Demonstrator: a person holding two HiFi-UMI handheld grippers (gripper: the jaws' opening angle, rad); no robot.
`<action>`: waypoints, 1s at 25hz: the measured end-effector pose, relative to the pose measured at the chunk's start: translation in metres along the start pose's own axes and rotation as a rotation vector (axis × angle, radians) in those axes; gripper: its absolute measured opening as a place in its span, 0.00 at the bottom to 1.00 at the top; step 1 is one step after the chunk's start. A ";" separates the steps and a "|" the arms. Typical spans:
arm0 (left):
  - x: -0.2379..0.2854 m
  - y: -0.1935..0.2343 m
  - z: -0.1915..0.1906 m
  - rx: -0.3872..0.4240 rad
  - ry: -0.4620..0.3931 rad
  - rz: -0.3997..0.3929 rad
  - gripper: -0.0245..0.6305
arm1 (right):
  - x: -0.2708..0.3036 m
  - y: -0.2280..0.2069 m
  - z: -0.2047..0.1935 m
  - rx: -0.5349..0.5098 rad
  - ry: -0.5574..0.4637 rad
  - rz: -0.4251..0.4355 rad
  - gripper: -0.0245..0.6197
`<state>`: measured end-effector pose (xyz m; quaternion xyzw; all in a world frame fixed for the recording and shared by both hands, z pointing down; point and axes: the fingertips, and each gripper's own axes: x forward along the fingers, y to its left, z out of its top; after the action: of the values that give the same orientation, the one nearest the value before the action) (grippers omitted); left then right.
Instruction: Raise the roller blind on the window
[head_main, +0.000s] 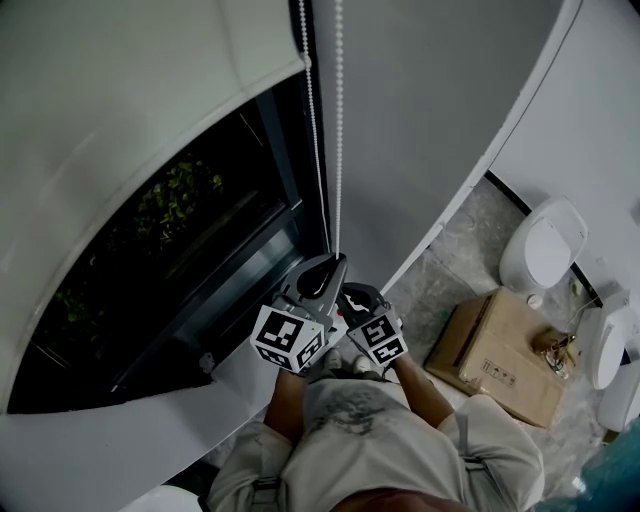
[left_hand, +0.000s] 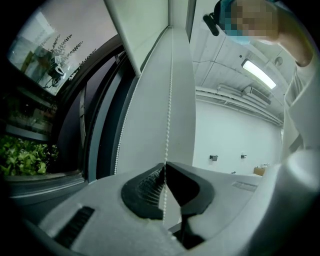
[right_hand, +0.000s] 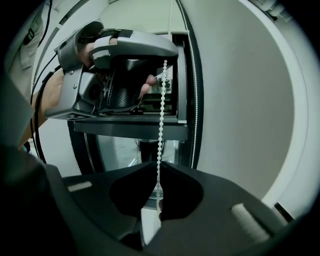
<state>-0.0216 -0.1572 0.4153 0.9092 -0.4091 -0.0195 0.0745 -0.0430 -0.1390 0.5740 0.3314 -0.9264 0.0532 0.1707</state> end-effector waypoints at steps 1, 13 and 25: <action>0.000 0.000 -0.003 -0.005 0.004 0.000 0.07 | 0.001 0.000 -0.003 0.002 0.005 0.002 0.07; -0.004 0.001 -0.046 -0.022 0.093 0.017 0.07 | 0.006 0.005 -0.045 0.016 0.097 0.013 0.07; -0.008 0.007 -0.051 -0.025 0.094 0.039 0.07 | 0.000 0.016 -0.047 0.048 0.066 0.034 0.08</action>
<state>-0.0271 -0.1494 0.4662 0.9000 -0.4225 0.0194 0.1050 -0.0397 -0.1166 0.6183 0.3178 -0.9242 0.0894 0.1920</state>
